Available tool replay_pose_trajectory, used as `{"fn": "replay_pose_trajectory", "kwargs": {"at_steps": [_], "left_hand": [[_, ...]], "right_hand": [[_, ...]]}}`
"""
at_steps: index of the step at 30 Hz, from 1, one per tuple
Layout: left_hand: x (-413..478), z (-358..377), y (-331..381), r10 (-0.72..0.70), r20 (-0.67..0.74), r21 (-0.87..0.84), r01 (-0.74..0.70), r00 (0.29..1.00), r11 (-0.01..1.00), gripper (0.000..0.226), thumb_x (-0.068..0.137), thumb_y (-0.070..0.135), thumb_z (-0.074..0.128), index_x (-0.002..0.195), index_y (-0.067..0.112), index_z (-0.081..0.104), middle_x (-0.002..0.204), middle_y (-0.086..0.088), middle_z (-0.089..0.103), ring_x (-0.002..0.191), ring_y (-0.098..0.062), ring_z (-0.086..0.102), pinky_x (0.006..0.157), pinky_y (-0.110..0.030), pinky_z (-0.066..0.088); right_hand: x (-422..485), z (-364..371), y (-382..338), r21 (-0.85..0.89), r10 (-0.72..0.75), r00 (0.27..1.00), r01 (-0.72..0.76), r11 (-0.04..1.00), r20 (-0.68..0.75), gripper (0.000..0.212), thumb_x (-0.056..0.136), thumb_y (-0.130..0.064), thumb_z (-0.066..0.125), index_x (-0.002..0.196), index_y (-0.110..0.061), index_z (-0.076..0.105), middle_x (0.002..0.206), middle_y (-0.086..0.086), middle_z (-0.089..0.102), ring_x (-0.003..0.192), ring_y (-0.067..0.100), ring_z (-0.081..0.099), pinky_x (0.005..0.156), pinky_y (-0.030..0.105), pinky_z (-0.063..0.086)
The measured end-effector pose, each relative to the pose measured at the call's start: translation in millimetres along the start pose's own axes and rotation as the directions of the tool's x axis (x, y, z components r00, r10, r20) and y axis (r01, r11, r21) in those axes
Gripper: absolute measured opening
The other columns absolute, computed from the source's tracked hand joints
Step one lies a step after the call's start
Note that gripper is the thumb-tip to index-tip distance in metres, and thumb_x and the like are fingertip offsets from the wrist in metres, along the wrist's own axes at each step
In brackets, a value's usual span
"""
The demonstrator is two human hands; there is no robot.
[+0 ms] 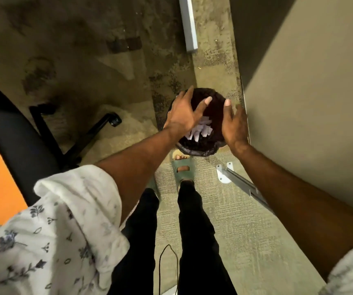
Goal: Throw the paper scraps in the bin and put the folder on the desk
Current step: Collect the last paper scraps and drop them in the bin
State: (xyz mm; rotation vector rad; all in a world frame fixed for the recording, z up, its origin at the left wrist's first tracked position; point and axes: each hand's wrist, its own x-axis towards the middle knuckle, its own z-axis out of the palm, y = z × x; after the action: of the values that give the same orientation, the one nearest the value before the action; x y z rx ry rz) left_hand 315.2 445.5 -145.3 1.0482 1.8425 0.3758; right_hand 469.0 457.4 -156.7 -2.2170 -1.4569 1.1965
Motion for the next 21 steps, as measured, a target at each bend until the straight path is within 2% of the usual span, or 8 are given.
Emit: {"fn": "replay_pose_trajectory", "kwargs": {"at_steps": [5, 11, 15, 21], "left_hand": [[-27, -46, 49, 0.070, -0.058, -0.028, -0.072, 0.996, 0.997, 0.081, 0.097, 0.065, 0.047, 0.161, 0.022, 0.024, 0.168, -0.012, 0.023, 0.157, -0.028, 0.019, 0.127, -0.051, 0.022], [-61, -107, 86, 0.122, -0.132, -0.067, -0.131, 0.984, 0.989, 0.077, 0.098, 0.062, 0.047, 0.162, 0.027, 0.021, 0.170, -0.007, 0.018, 0.158, -0.023, 0.016, 0.126, -0.055, 0.022], [-82, -142, 99, 0.126, -0.179, -0.093, -0.144, 0.976, 0.985, 0.077, 0.097, 0.065, 0.046, 0.161, 0.029, 0.021, 0.171, -0.005, 0.017, 0.158, -0.023, 0.016, 0.126, -0.055, 0.022], [-102, -191, 108, 0.110, -0.249, -0.122, -0.143, 0.962, 0.982, 0.079, 0.096, 0.069, 0.043, 0.162, 0.033, 0.017, 0.171, -0.002, 0.014, 0.158, -0.025, 0.016, 0.123, -0.063, 0.023]], "right_hand": [[-22, -34, -60, -0.015, -0.046, 0.999, 0.046, 0.999, 0.001, 0.068, 0.105, -0.050, 0.036, 0.153, -0.001, 0.033, 0.157, 0.022, 0.037, 0.147, 0.033, 0.034, 0.119, 0.038, 0.027], [-49, -59, -140, 0.014, -0.128, 0.992, 0.128, 0.992, -0.009, 0.070, 0.104, -0.054, 0.036, 0.156, -0.006, 0.029, 0.161, 0.017, 0.033, 0.149, 0.030, 0.032, 0.120, 0.037, 0.026], [-69, -66, -178, 0.039, -0.184, 0.983, 0.184, 0.982, -0.001, 0.072, 0.104, -0.055, 0.034, 0.157, -0.007, 0.026, 0.162, 0.018, 0.030, 0.150, 0.031, 0.030, 0.121, 0.041, 0.026], [-100, -70, -225, 0.043, -0.237, 0.971, 0.236, 0.971, 0.029, 0.074, 0.103, -0.059, 0.032, 0.159, -0.013, 0.022, 0.165, 0.014, 0.026, 0.152, 0.031, 0.027, 0.123, 0.050, 0.028]]}}
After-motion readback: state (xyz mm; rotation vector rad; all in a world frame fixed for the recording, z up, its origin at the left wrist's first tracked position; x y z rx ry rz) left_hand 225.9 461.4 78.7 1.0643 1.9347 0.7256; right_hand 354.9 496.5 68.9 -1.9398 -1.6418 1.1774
